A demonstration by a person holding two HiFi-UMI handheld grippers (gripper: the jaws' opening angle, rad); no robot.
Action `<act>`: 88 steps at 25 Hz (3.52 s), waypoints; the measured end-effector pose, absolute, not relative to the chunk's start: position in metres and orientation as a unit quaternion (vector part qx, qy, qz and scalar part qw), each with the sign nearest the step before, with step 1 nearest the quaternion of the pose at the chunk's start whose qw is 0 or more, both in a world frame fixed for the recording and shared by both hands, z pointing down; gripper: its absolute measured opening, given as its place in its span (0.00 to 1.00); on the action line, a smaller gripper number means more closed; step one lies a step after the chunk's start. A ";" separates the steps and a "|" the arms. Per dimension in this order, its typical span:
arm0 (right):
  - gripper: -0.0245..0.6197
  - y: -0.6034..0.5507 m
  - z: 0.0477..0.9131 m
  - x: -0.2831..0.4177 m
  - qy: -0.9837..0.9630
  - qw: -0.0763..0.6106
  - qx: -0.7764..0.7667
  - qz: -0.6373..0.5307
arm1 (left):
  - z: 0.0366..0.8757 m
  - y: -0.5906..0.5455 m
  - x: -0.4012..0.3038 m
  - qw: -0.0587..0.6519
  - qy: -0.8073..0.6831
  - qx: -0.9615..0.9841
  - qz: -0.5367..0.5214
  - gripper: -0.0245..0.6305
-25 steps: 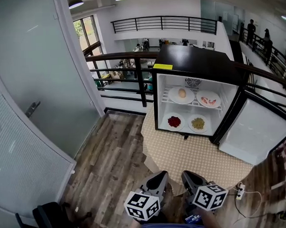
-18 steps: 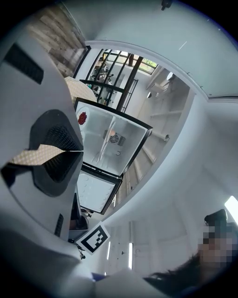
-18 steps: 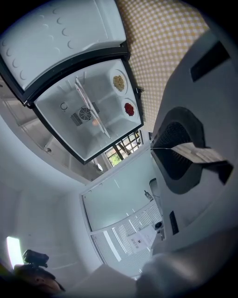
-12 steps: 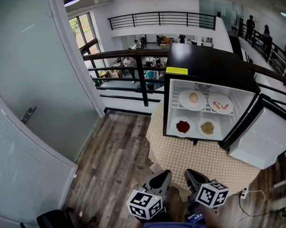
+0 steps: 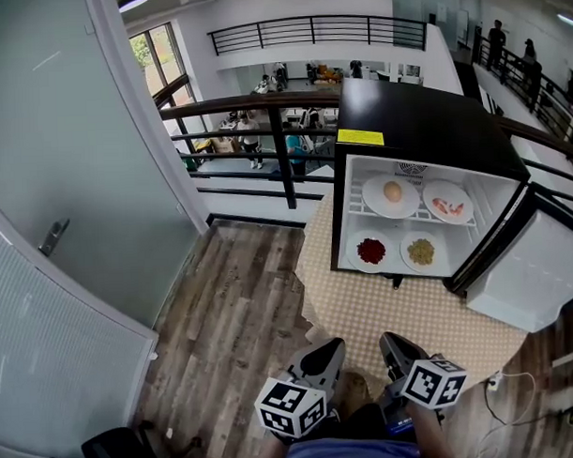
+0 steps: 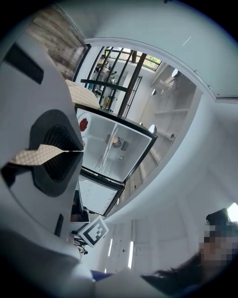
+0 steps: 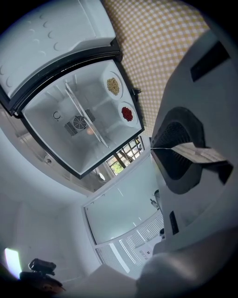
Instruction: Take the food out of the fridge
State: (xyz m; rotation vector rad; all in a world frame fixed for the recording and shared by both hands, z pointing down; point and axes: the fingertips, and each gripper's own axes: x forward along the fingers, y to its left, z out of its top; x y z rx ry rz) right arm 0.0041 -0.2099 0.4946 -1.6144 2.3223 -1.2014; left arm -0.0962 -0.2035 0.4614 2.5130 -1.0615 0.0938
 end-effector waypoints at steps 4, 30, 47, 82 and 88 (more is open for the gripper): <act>0.07 -0.216 0.499 0.013 0.750 0.037 -0.527 -0.399 | 0.463 -0.206 -0.088 0.204 -0.375 0.903 0.036 0.06; 0.11 -0.381 0.588 0.047 0.706 0.065 -0.468 -0.527 | 0.491 -0.290 -0.026 0.210 -0.398 0.890 0.075 0.07; 0.40 -0.448 0.674 0.055 0.559 0.149 -0.494 -0.649 | 0.507 -0.311 -0.020 0.213 -0.400 0.885 0.105 0.07; 0.07 -0.391 0.649 0.063 0.531 0.229 -0.454 -0.678 | 0.500 -0.280 -0.053 0.198 -0.414 0.883 0.104 0.07; 0.07 -0.362 0.632 0.064 0.546 0.232 -0.436 -0.676 | 0.497 -0.265 -0.059 0.194 -0.414 0.884 0.100 0.07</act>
